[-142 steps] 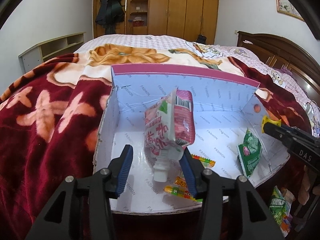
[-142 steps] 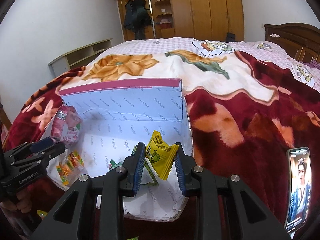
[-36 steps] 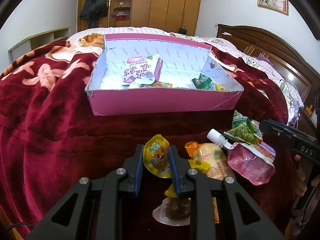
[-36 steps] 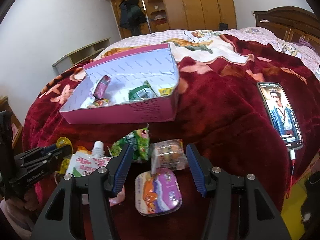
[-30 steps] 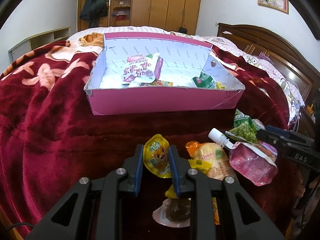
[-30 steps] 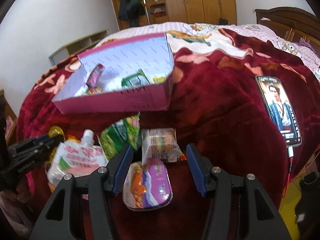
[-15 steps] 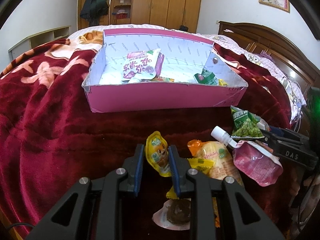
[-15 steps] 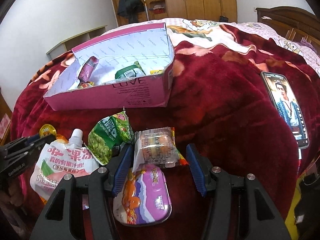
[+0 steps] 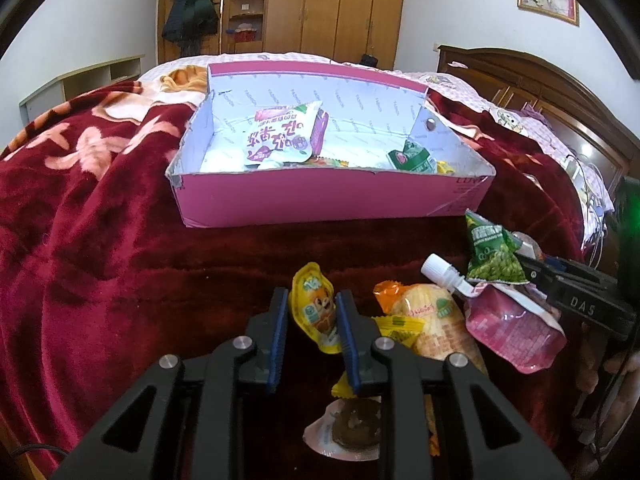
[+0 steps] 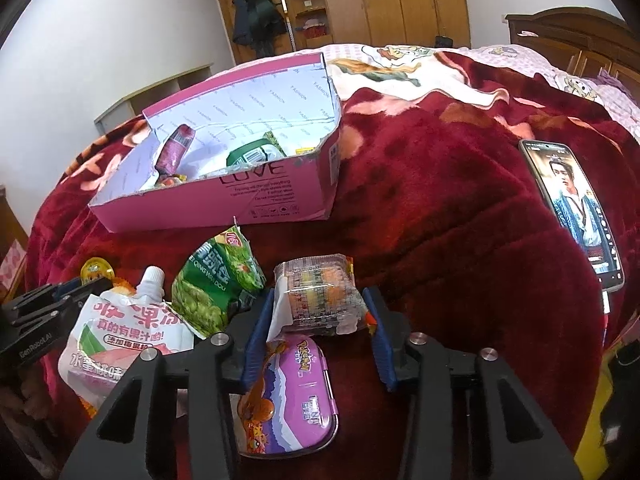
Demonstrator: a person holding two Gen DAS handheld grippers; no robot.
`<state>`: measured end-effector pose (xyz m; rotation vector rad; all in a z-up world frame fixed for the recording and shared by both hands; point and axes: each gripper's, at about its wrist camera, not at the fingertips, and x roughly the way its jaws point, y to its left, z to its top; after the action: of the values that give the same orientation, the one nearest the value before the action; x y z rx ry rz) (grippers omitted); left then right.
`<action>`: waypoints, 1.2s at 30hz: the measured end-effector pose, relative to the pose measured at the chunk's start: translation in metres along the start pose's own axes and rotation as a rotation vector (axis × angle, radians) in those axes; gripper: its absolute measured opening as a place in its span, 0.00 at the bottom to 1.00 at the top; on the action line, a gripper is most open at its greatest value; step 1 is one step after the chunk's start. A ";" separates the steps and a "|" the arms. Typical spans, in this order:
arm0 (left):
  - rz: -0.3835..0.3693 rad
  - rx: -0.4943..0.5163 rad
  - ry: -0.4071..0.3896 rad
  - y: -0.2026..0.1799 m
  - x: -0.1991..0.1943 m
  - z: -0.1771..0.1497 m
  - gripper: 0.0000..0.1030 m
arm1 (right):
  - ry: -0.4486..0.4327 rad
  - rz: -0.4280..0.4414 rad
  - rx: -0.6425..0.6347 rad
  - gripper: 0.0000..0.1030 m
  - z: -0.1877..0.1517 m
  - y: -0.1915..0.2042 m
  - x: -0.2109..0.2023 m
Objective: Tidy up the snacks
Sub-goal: 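Carry the yellow packet and clear snack box over the pink box with both tools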
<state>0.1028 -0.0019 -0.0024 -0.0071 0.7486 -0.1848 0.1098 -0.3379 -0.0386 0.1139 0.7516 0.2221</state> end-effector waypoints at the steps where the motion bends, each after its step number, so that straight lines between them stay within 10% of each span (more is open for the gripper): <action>1: 0.001 0.002 -0.002 -0.001 -0.001 0.000 0.24 | -0.003 0.001 0.002 0.40 0.000 0.000 -0.001; 36: -0.011 -0.019 -0.081 0.001 -0.034 0.007 0.24 | -0.132 0.069 -0.032 0.39 0.005 0.027 -0.044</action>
<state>0.0832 0.0044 0.0263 -0.0365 0.6696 -0.1874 0.0782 -0.3222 -0.0006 0.1226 0.6135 0.2892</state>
